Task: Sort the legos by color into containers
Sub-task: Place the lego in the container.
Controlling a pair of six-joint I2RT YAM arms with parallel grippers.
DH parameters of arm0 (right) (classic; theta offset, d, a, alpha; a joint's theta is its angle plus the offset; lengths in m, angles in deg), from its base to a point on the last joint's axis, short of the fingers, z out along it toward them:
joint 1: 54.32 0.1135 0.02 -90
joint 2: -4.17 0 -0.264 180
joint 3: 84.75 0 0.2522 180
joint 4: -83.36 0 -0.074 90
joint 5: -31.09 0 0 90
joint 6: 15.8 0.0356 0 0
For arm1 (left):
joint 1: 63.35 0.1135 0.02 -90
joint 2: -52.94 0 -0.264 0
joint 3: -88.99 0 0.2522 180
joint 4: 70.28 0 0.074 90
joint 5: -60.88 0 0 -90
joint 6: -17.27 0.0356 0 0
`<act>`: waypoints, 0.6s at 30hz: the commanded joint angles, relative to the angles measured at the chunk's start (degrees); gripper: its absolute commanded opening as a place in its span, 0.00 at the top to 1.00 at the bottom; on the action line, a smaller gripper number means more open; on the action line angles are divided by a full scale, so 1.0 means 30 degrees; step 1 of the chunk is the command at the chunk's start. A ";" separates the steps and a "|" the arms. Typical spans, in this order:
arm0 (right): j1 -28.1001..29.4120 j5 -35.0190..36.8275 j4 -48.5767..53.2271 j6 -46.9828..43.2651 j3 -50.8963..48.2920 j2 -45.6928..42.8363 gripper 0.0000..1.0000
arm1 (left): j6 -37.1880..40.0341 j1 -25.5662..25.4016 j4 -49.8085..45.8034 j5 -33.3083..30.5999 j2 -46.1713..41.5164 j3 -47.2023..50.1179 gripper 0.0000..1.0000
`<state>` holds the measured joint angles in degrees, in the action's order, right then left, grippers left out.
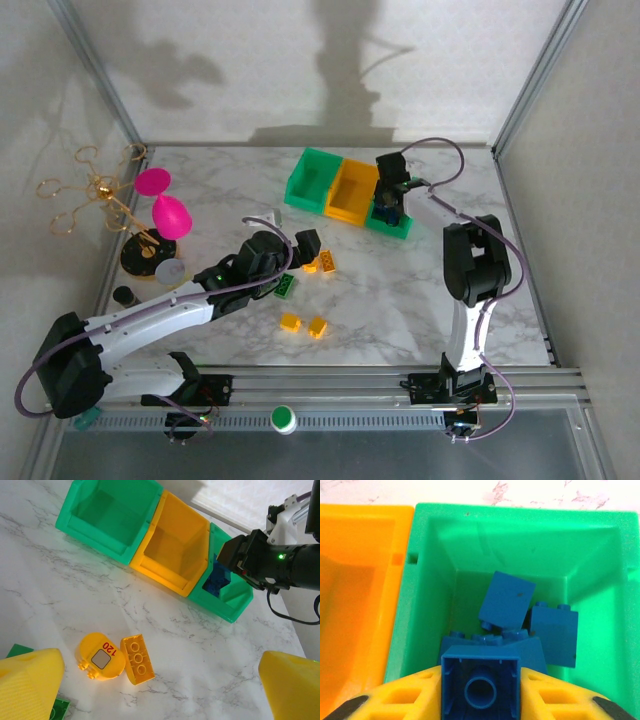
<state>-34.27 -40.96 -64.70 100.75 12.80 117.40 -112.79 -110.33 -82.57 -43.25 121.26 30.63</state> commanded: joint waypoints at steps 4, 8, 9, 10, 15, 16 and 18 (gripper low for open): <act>-0.0288 0.0246 0.0487 -0.0736 0.1057 0.1016 0.55 | 0.0402 0.0177 0.0146 0.0257 0.0218 -0.0626 0.00; -0.0315 0.0285 0.0559 -0.0737 0.1074 0.0577 0.45 | 0.0402 0.0192 0.0136 0.0286 0.0228 -0.0674 0.00; -0.0316 0.0256 0.0563 -0.0753 0.1067 0.0407 0.44 | 0.0402 0.0192 0.0138 0.0286 0.0223 -0.0661 0.01; -0.0323 0.0207 0.0592 -0.0743 0.1074 0.0196 0.44 | 0.0405 0.0192 0.0180 0.0317 0.0227 -0.0661 0.00; -0.0294 -0.0184 0.0716 -0.0718 0.0702 -0.1196 0.39 | 0.0402 0.0192 0.0204 0.0404 0.0097 -0.0729 0.00; -0.0269 -0.0360 0.0640 -0.0725 0.0489 -0.1571 0.38 | 0.0431 0.0184 0.0171 0.0389 0.0053 -0.0738 0.01; -0.0297 -0.0656 0.0677 -0.0702 0.0162 -0.2175 0.36 | 0.0460 0.0191 0.0095 0.0335 -0.0036 -0.0692 0.00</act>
<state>-35.01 -41.63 -63.30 99.00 14.07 115.94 -112.76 -110.33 -82.57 -42.42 121.67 30.52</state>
